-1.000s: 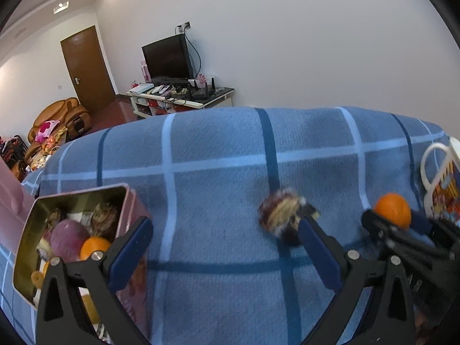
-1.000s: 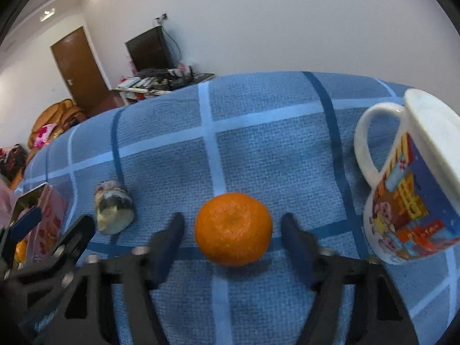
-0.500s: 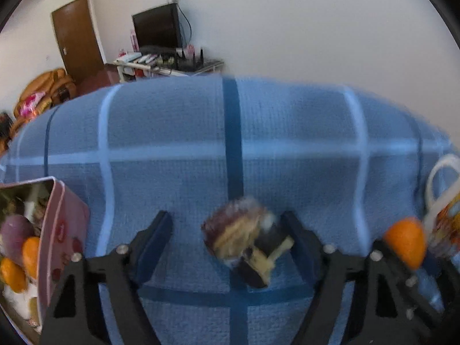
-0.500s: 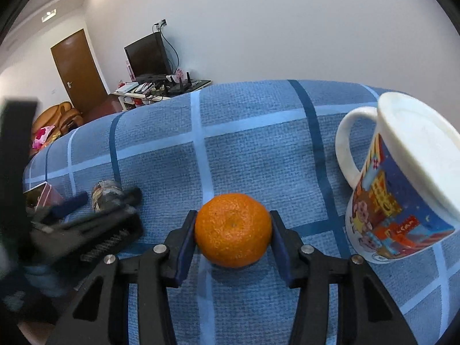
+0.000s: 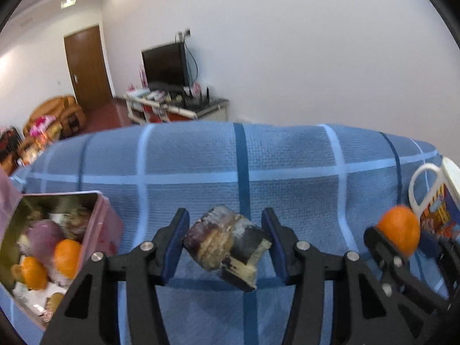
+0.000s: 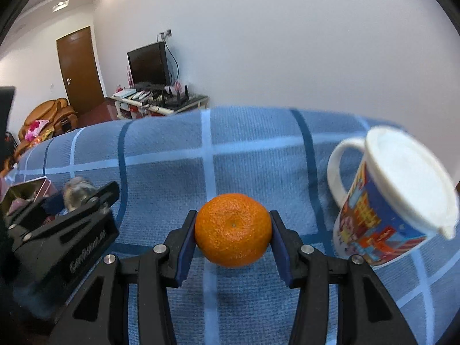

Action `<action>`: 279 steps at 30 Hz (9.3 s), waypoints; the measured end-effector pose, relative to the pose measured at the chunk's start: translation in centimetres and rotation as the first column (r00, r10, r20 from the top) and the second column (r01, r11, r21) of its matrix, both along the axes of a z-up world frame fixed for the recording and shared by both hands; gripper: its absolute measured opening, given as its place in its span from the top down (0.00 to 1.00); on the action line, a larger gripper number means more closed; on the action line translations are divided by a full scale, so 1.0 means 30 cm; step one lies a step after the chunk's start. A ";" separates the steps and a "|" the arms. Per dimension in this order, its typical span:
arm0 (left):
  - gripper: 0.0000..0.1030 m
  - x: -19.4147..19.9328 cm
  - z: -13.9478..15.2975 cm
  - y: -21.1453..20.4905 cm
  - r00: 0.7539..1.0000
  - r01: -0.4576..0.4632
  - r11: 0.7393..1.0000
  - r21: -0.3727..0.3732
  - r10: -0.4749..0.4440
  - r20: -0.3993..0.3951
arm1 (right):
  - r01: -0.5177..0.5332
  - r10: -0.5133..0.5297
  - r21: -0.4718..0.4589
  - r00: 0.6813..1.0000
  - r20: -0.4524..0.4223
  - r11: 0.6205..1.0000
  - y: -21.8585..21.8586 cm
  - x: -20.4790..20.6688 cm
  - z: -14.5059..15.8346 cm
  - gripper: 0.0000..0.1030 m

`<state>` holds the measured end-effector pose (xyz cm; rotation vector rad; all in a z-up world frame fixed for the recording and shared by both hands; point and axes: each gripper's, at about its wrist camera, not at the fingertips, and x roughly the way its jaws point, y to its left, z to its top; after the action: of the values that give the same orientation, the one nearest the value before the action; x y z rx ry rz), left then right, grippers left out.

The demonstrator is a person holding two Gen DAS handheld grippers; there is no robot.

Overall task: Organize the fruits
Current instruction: 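Lift both held pieces and carry them over the tin box, then lower both pieces into the tin box and open both tools to release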

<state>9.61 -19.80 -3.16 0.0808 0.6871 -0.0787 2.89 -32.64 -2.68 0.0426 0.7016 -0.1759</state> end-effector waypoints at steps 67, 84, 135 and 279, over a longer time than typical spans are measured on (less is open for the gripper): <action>0.47 -0.483 0.080 0.190 0.968 0.163 0.987 0.003 -0.160 0.193 | 0.125 -0.119 -0.007 0.954 0.276 0.992 0.156 -0.552 0.109 0.51; 0.47 -0.509 0.078 0.234 0.970 0.162 0.987 0.000 -0.159 0.181 | 0.090 -0.074 -0.039 0.950 0.305 0.995 0.220 -0.585 0.119 0.51; 0.47 -0.550 0.075 0.575 0.978 0.038 0.998 0.054 -0.048 0.202 | -0.102 0.108 -0.037 0.956 0.272 0.994 0.584 -0.548 0.101 0.51; 0.20 -0.013 0.019 0.833 0.997 -0.023 0.994 0.108 0.015 0.078 | -0.353 0.332 0.251 0.935 0.123 0.901 0.868 0.174 -0.006 0.36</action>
<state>9.23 5.20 -2.59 0.1811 0.6149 -0.0194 8.10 -6.59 -2.87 0.1839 0.6411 0.2613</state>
